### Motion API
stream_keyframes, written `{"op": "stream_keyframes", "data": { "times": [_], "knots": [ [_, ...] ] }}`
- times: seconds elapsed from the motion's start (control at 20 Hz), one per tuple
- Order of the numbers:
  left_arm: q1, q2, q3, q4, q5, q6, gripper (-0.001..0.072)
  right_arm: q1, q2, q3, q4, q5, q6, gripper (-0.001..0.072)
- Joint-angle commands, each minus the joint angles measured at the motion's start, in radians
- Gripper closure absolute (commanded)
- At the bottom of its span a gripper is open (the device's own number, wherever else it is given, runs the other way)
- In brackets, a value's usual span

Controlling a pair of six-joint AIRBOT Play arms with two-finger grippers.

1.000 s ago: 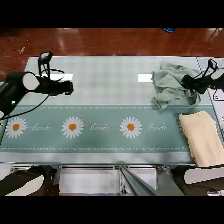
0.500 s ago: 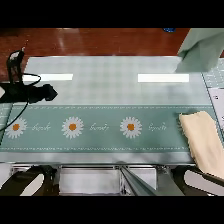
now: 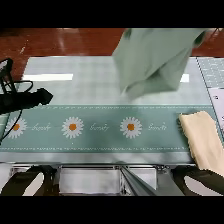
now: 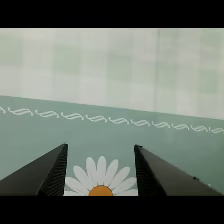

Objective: Fold the shirts.

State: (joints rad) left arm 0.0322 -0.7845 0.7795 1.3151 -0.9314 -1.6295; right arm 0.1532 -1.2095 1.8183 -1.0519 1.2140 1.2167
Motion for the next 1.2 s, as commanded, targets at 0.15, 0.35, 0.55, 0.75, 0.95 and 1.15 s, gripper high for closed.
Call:
{"op": "stream_keyframes", "data": {
  "times": [0.15, 0.35, 0.55, 0.75, 0.95, 1.15],
  "knots": [
    [0.054, 0.005, -0.005, -0.007, -0.019, 0.002, 0.0197, 0.309, -0.208, -0.305, -0.021, 0.031, 0.031, 0.0685],
    [0.055, 0.005, -0.007, -0.012, -0.02, 0.001, 0.0198, 0.491, -0.447, -0.32, 0.044, -0.107, 0.09, 0.0684],
    [0.032, 0.004, -0.008, -0.058, -0.03, 0.002, 0.0198, 0.517, -0.546, -0.309, 0.132, -0.144, 0.141, 0.0303],
    [-0.054, -0.018, -0.007, -0.066, -0.05, 0.002, 0.0197, 0.296, -0.437, -0.106, 0.034, 0.137, 0.143, 0.0304],
    [-0.132, -0.096, -0.01, -0.257, -0.229, 0.087, 0.0198, -0.106, -0.174, -0.153, -0.14, 0.175, 0.233, 0.0307],
    [-0.179, -0.18, -0.112, -0.381, -0.251, 0.153, 0.0197, -0.411, 0.045, -0.581, -0.108, 0.09, 0.248, 0.0308]
  ]
}}
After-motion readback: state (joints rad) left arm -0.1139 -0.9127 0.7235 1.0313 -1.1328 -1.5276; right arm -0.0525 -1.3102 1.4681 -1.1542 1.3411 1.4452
